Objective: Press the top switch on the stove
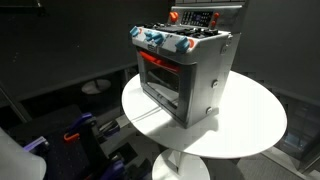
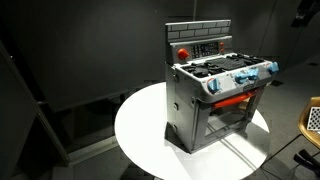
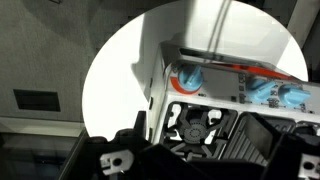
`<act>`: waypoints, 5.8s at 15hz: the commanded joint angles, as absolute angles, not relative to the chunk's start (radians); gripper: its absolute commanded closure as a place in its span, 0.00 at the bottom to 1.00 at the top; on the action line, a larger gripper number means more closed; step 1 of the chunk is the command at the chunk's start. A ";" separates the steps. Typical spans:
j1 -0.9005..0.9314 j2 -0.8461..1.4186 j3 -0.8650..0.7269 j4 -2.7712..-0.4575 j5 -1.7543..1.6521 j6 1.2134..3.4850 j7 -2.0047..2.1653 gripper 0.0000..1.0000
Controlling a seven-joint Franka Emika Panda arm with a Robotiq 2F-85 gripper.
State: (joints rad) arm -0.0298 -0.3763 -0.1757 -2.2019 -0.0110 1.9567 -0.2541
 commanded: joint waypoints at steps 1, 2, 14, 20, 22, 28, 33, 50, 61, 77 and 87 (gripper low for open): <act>-0.040 -0.312 -0.139 -2.136 0.000 2.005 -0.180 0.00; -0.041 -0.295 -0.131 -2.125 -0.002 2.026 -0.158 0.00; -0.059 -0.077 -0.089 -2.009 -0.028 2.289 0.074 0.00; -0.054 0.037 -0.088 -1.924 -0.034 2.294 0.126 0.00; -0.052 0.071 -0.088 -1.893 -0.032 2.285 0.141 0.00; -0.042 0.164 -0.087 -1.805 -0.043 2.261 0.193 0.00; -0.036 0.210 -0.087 -1.754 -0.037 2.226 0.207 0.00; -0.034 0.310 -0.086 -1.627 -0.029 2.145 0.211 0.00; -0.041 0.223 -0.082 -1.671 -0.027 2.036 0.157 0.00; -0.057 0.000 -0.081 -1.808 -0.081 1.710 -0.031 0.00; -0.062 -0.206 -0.085 -2.048 -0.105 1.737 -0.059 0.00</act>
